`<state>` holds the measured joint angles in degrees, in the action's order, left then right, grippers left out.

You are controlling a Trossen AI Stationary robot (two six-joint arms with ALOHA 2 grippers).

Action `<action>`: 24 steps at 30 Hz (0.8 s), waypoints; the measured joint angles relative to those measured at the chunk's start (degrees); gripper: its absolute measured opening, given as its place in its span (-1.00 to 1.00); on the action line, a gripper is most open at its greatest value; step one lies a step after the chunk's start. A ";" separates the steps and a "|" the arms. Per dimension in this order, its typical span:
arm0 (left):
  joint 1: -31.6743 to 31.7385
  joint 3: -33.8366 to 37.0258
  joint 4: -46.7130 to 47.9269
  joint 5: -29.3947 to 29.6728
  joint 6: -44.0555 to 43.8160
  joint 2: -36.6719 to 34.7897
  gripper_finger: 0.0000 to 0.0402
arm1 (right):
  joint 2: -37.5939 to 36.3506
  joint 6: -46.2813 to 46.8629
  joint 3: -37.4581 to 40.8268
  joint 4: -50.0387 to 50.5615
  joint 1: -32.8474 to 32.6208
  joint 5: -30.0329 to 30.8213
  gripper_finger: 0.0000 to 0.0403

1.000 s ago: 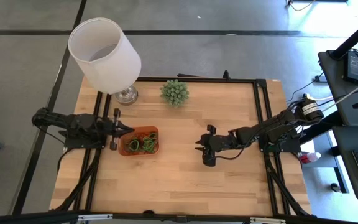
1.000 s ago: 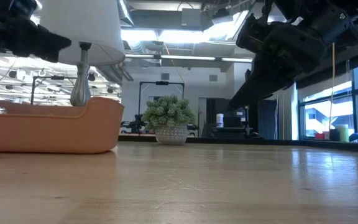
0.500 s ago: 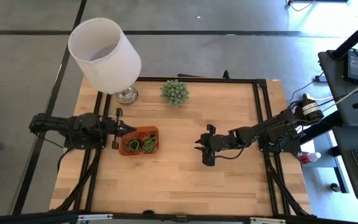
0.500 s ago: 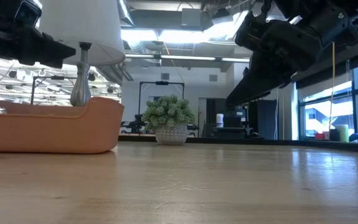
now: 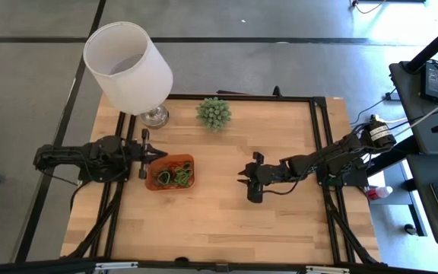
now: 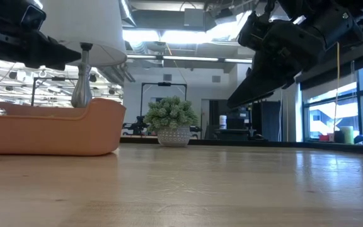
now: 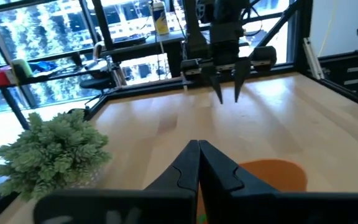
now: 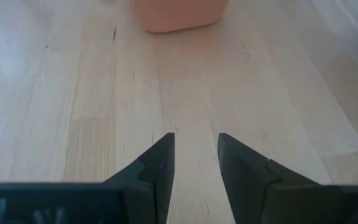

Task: Pick and place rubber bands into bin
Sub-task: Return to Home Position

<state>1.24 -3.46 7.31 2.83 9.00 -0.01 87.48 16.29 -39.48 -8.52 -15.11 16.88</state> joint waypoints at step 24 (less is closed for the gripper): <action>0.49 0.24 -0.28 -1.05 -7.76 0.00 -0.98 | 0.00 1.49 0.00 -0.02 0.00 0.02 -0.37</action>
<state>1.74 -3.22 7.03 1.77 1.23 -0.01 87.48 17.78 -39.48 -8.54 -15.11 16.91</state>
